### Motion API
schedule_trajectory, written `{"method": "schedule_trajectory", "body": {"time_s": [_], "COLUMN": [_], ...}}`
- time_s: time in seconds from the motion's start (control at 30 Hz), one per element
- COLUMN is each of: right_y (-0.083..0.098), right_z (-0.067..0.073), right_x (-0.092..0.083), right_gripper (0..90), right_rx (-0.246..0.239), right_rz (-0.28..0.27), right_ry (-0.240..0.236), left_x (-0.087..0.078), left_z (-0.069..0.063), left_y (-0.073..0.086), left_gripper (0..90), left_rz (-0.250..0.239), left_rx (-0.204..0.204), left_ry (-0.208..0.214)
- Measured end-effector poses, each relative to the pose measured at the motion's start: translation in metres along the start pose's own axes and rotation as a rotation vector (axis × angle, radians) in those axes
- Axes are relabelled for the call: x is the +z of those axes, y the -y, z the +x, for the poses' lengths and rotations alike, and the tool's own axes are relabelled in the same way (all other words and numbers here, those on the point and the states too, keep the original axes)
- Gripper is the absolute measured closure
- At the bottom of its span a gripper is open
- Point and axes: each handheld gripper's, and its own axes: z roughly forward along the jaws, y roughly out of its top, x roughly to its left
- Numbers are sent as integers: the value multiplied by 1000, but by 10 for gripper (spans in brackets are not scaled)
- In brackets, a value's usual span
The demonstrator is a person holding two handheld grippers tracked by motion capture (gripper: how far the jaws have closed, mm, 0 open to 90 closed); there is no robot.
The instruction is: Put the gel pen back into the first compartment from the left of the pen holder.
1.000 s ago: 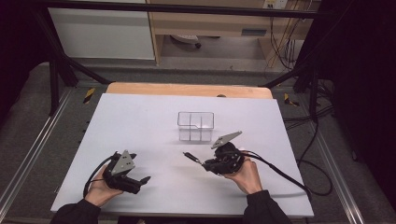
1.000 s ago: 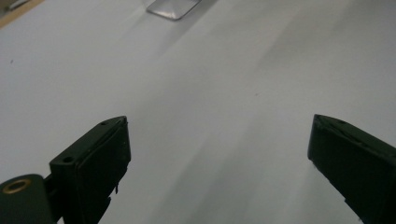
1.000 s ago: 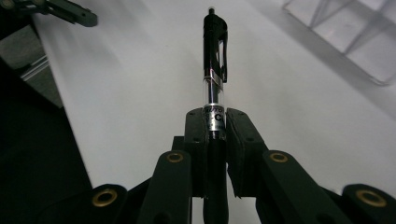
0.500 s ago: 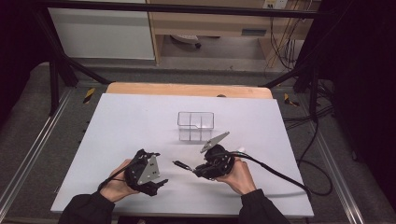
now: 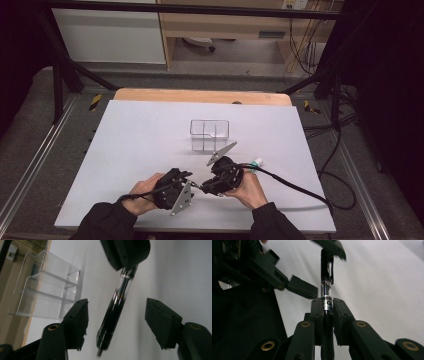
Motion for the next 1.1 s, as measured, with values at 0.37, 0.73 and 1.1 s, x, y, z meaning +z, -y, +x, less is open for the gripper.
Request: {"method": "schedule_trajectory", "body": {"time_s": [0.37,0.73,1.1], "right_y": [1,1,7], "right_z": [2,2,0], "right_x": [5,6,-9], "right_gripper": [796,793,695], "right_rx": [14,29,32], "right_rz": [24,24,-28], "right_ry": [-27,-38,-8], "left_x": [8,7,7], "left_z": [-14,-18,-18], "left_y": [-11,-12,-8], "left_gripper": [572,774,781], "left_rz": [-27,-22,12], "left_rx": [149,211,210], "left_ry": [-28,-43,-42]}}
